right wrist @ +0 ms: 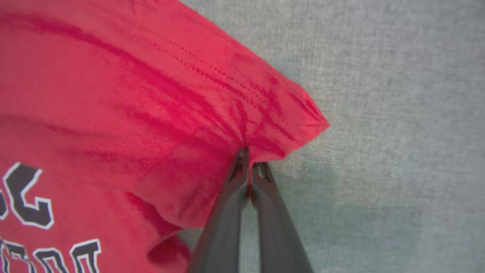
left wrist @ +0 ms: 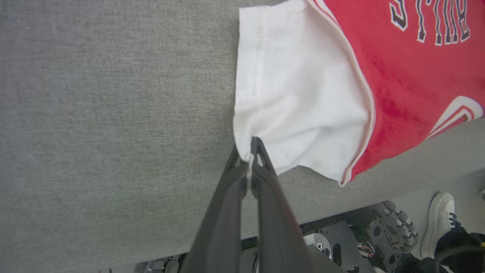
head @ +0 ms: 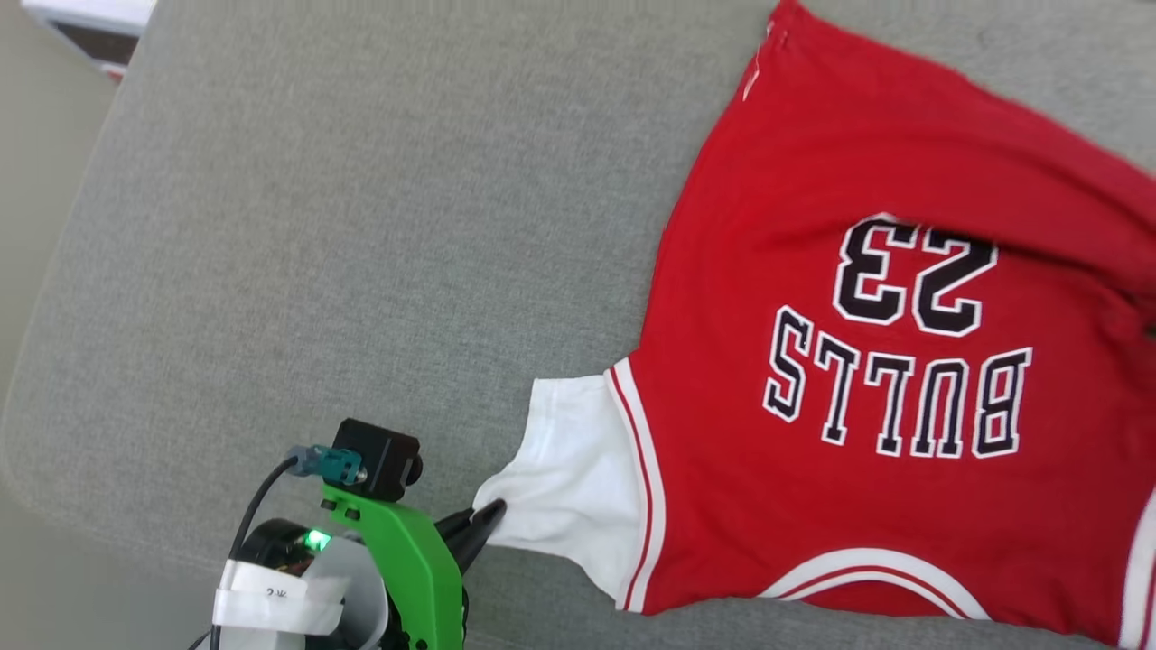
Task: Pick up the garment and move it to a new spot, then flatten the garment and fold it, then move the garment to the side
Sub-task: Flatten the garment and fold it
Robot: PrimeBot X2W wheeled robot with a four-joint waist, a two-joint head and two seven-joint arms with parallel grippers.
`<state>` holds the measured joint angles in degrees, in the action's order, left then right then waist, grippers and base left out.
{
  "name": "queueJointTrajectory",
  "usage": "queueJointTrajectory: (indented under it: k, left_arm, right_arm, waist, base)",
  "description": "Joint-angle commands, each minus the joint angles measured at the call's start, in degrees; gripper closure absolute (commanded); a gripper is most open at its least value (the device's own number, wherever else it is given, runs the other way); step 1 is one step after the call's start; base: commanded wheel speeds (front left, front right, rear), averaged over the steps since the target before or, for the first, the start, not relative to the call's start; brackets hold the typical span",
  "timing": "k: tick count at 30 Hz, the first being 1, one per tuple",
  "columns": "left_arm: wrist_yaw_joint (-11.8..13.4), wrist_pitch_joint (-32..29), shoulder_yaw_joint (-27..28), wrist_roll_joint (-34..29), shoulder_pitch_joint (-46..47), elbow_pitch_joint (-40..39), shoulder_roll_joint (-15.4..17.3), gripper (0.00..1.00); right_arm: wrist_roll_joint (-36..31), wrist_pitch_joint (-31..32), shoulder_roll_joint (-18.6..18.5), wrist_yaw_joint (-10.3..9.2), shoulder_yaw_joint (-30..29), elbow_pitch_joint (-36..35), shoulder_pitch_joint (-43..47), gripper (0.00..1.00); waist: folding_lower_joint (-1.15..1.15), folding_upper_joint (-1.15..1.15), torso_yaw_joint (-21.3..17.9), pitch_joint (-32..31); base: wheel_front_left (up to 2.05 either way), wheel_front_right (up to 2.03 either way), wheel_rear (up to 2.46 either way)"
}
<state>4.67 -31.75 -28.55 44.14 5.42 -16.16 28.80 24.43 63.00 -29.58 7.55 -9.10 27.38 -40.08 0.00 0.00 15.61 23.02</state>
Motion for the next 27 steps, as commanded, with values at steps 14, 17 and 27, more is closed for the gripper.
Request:
queueJointTrajectory:
  k: [14,17,27]
  left_arm:
    - [2.5,2.8,0.9,1.4,-4.6,3.0,-1.5,1.00]
    - [2.8,3.2,1.0,1.7,-5.4,3.2,-1.6,1.00]
    - [3.3,3.8,0.3,1.4,-6.4,3.6,-2.1,1.00]
  right_arm:
    - [5.2,-3.2,5.4,-0.06,-5.8,-12.1,25.7,1.00]
    - [4.9,-3.5,6.1,-0.06,-6.7,-14.6,30.3,1.00]
    - [4.2,-3.3,9.1,-0.06,-9.7,-19.2,39.9,1.00]
  waist:
    - [0.00,0.00,-8.2,-13.4]
    - [0.00,0.00,-8.7,-14.5]
    - [0.00,0.00,-9.1,-16.1]
  base:
    - [0.00,0.00,0.00]
    - [0.00,0.00,0.00]
    - [0.00,0.00,0.00]
